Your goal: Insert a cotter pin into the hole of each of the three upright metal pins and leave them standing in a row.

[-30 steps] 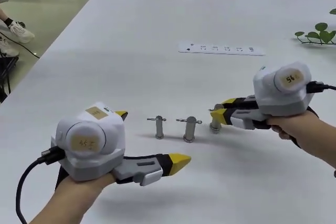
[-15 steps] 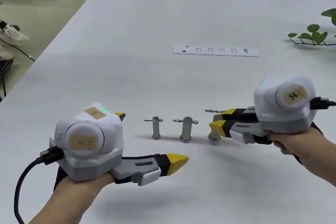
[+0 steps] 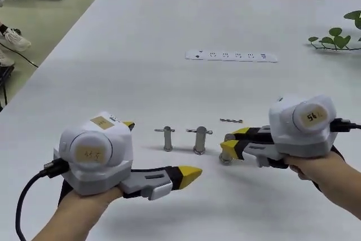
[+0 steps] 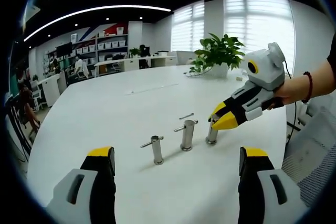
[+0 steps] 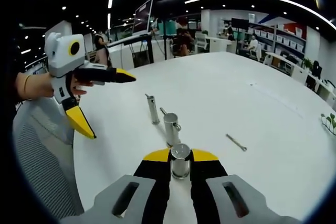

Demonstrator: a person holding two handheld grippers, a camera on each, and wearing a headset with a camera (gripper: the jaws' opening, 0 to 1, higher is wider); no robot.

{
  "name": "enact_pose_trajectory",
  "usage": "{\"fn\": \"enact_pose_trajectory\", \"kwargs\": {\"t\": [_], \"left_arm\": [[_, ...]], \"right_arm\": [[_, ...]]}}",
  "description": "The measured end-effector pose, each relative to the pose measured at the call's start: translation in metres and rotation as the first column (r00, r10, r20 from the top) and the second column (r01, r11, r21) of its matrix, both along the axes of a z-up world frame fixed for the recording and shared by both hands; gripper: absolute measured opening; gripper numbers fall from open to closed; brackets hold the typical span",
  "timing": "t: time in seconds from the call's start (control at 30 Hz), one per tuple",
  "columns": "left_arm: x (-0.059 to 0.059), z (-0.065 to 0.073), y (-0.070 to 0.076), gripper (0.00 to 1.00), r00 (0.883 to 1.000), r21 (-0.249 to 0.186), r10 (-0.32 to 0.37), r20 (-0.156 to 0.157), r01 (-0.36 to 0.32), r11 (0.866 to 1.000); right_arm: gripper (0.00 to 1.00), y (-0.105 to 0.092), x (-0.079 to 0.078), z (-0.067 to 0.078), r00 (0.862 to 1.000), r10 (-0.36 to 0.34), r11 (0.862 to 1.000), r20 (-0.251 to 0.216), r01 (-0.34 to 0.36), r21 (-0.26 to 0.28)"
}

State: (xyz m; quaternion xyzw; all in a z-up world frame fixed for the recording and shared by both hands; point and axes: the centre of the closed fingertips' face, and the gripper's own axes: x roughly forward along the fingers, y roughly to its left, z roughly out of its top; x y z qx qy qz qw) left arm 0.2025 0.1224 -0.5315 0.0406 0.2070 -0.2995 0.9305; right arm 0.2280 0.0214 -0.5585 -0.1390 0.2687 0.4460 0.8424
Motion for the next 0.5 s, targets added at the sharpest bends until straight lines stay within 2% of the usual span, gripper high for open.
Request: {"fn": "enact_pose_trajectory", "kwargs": {"t": [0.3, 0.33, 0.5], "left_arm": [[0.0002, -0.0004, 0.0004, 0.98, 1.0, 0.005, 0.0, -0.001, 0.0, 1.0], [0.0002, -0.0003, 0.0003, 0.98, 1.0, 0.005, 0.0, -0.001, 0.0, 1.0], [0.0004, -0.0004, 0.0003, 0.98, 1.0, 0.006, 0.002, -0.002, -0.002, 1.0]], "right_arm": [[0.08, 0.0008, -0.0038, -0.0059, 1.0, -0.003, 1.0, -0.009, 0.003, 0.009], [0.08, 0.0021, -0.0038, -0.0055, 1.0, 0.003, 1.0, 0.003, -0.003, 0.013], [0.08, 0.0006, -0.0053, -0.0067, 1.0, 0.006, 1.0, 0.003, -0.006, 0.0]]}}
